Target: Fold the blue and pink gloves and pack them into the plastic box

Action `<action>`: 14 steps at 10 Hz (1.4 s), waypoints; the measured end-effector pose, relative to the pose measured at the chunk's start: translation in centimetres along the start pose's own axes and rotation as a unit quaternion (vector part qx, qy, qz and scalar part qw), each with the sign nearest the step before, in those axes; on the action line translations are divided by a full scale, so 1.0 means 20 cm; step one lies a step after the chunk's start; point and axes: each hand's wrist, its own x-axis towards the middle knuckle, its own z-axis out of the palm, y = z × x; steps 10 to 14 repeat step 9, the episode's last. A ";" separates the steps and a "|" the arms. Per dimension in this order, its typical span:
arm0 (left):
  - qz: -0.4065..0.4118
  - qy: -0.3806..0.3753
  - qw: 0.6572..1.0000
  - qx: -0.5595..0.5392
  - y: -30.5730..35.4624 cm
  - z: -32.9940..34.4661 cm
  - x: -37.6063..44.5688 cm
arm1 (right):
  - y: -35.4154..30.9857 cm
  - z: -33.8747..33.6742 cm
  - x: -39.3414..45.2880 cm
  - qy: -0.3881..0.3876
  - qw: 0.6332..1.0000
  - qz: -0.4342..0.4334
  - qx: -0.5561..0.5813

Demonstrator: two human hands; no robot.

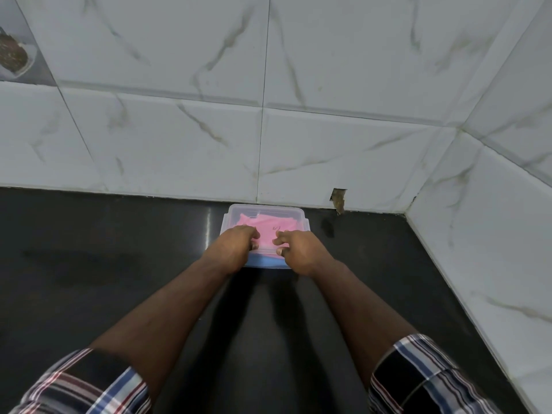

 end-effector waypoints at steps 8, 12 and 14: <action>0.000 0.030 0.982 0.189 0.09 0.04 -0.18 | -0.18 0.00 -0.11 0.011 0.993 0.002 -0.115; -0.011 0.042 0.981 0.189 0.13 0.03 -0.22 | -0.20 -0.01 -0.13 0.035 0.991 0.005 -0.126; -0.011 0.042 0.981 0.189 0.13 0.03 -0.22 | -0.20 -0.01 -0.13 0.035 0.991 0.005 -0.126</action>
